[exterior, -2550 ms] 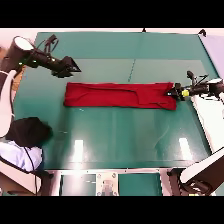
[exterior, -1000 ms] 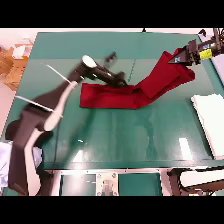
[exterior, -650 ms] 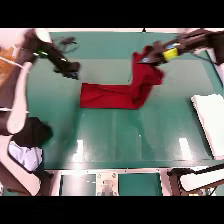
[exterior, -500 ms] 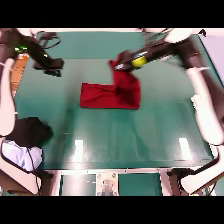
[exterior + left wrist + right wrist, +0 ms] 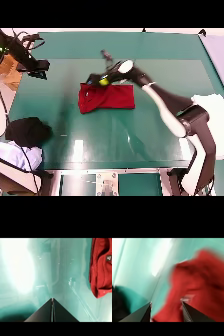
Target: Fold the shirts.
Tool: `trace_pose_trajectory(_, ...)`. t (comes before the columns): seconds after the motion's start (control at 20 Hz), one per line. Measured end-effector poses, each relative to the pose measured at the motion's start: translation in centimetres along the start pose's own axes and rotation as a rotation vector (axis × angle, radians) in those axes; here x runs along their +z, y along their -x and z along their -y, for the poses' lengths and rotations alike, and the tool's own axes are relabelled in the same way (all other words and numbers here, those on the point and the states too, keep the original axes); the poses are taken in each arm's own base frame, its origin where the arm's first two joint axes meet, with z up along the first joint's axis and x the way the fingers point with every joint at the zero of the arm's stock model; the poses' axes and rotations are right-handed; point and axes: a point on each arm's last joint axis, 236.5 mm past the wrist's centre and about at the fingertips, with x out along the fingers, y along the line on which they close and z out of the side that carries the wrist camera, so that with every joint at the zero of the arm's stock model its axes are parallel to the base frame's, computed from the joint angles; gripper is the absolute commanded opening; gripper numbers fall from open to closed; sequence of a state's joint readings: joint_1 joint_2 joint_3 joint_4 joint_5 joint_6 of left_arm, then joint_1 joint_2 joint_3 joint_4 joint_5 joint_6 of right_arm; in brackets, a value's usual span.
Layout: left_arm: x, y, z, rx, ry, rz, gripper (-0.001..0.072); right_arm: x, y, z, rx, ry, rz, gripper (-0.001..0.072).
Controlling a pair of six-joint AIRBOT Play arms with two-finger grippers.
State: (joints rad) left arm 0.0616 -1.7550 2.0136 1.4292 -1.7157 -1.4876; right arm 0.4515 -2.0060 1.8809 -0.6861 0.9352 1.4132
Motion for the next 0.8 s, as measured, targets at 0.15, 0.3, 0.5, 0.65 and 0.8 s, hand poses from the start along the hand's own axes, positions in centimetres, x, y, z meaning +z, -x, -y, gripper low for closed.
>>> trace_pose_trajectory(0.15, 0.0, 0.0, -0.1, 0.002, 0.001, 0.001, 0.0025, 3.2, 8.9, 6.1, -0.055, -0.085, 0.014, 0.0541)
trace_pose_trajectory(0.3, 0.0, 0.0, -0.3, 0.003, 0.002, 0.001, 0.0025, 1.3, 15.8, 13.8, -0.148, -0.229, -0.052, 0.0599)
trace_pose_trajectory(0.5, 0.0, 0.0, -0.2, 0.002, 0.001, 0.004, 0.0024, -5.0, 16.6, 19.4, -0.166, -0.433, -0.158, 0.0599)
trace_pose_trajectory(0.65, 0.0, 0.0, -0.2, 0.001, 0.002, 0.004, 0.0025, -7.6, 13.7, 19.5, -0.106, -0.488, -0.174, 0.0599)
trace_pose_trajectory(0.8, 0.1, 0.0, -0.1, 0.0, 0.0, 0.004, 0.0025, -8.2, 10.6, 17.6, -0.047, -0.487, -0.168, 0.0142)
